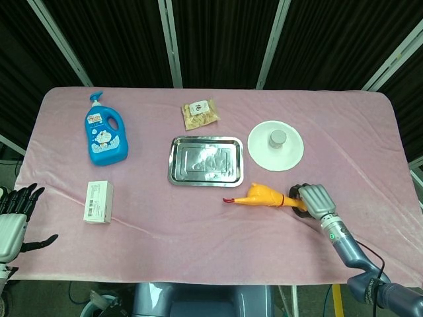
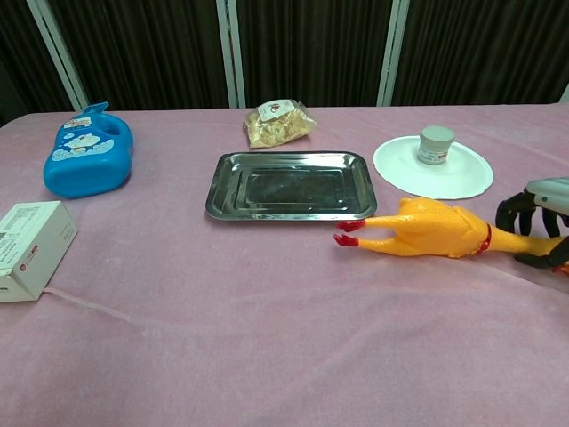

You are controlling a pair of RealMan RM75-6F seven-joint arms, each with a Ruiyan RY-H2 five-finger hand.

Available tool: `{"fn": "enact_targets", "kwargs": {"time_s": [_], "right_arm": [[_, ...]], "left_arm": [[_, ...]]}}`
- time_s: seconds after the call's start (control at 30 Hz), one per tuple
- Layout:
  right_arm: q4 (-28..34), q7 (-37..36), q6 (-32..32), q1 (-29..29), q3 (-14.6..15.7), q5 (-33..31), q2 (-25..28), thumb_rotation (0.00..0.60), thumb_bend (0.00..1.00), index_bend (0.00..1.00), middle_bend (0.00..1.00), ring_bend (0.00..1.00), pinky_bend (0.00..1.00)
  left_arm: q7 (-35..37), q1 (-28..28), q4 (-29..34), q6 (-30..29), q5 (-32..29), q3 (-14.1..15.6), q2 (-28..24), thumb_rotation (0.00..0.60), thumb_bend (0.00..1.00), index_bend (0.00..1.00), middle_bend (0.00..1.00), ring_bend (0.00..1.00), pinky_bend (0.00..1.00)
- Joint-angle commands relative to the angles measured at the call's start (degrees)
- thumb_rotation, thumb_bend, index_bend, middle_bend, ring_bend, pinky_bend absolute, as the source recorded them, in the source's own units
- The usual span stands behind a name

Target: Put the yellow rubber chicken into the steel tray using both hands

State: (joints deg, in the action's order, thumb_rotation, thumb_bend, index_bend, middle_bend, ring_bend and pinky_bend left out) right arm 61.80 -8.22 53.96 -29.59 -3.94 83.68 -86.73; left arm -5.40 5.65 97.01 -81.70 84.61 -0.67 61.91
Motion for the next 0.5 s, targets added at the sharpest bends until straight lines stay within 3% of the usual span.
{"fn": "enact_targets", "kwargs": {"time_s": [0.03, 0.27, 0.5], "right_arm": [[-0.58, -1.81, 0.83, -0.22, 0.26, 0.94, -0.12, 0.6, 0.38, 0.62, 0.53, 0.51, 0.65], [0.16, -7.2, 2.07, -0.77, 1.41, 3.5, 1.67, 0.6, 0.48, 0.84, 0.66, 0.65, 0.8], [3.37, -16.06, 2.63, -1.29, 2.55, 5.49, 4.88, 0.6, 0.52, 0.98, 0.76, 0.75, 0.89]], "left_arm": [[0.12, 0.12, -0.18, 0.11, 0.15, 0.0, 0.06, 0.6, 0.0, 0.05, 0.0, 0.0, 0.0], [0.1, 0.65, -0.32, 0.65, 0.58, -0.02, 0.42, 0.6, 0.0, 0.06, 0.01, 0.0, 0.0], [0.98, 1.6, 0.37, 1.94, 1.57, 0.22, 0.03, 0.6, 0.0, 0.08, 0.03, 0.0, 0.0]]}}
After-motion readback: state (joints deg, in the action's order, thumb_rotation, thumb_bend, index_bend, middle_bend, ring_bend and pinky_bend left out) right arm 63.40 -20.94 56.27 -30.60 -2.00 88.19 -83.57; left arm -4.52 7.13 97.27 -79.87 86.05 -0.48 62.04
